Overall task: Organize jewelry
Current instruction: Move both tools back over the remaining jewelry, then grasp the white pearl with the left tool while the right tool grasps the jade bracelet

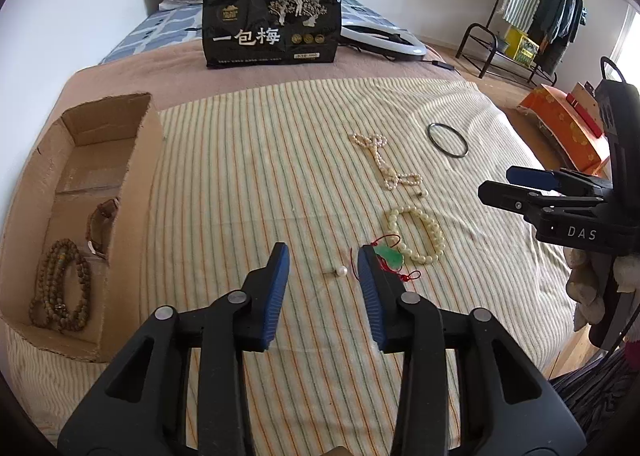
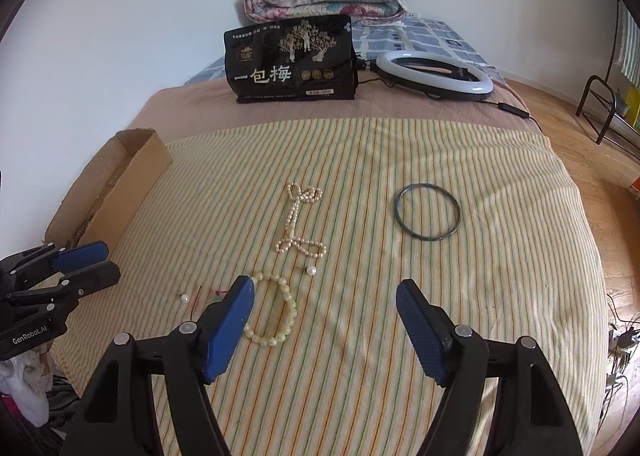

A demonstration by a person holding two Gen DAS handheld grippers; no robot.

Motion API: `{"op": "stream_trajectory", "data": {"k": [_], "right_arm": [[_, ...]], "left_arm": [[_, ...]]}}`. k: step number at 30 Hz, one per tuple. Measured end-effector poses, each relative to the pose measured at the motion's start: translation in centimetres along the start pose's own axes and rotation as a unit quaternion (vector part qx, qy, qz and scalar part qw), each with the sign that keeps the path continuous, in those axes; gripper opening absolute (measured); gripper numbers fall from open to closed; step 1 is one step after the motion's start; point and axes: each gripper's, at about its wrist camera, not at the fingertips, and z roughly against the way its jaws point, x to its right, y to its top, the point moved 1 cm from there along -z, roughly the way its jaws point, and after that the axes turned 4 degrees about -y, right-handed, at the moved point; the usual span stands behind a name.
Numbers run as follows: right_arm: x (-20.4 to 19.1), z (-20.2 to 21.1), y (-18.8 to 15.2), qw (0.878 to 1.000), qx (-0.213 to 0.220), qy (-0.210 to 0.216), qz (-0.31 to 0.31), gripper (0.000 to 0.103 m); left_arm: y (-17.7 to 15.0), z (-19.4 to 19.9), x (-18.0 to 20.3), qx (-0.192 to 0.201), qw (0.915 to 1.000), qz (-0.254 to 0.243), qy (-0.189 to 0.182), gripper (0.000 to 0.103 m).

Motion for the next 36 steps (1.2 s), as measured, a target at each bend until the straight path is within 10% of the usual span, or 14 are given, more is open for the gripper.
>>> {"op": "stream_trajectory", "data": {"k": [36], "right_arm": [[-1.2,-6.1,-2.0,0.997,-0.074,0.011,0.014,0.041]], "left_arm": [[-1.7,-7.2,0.9,-0.053,0.9981,-0.027,0.016,0.017]]}}
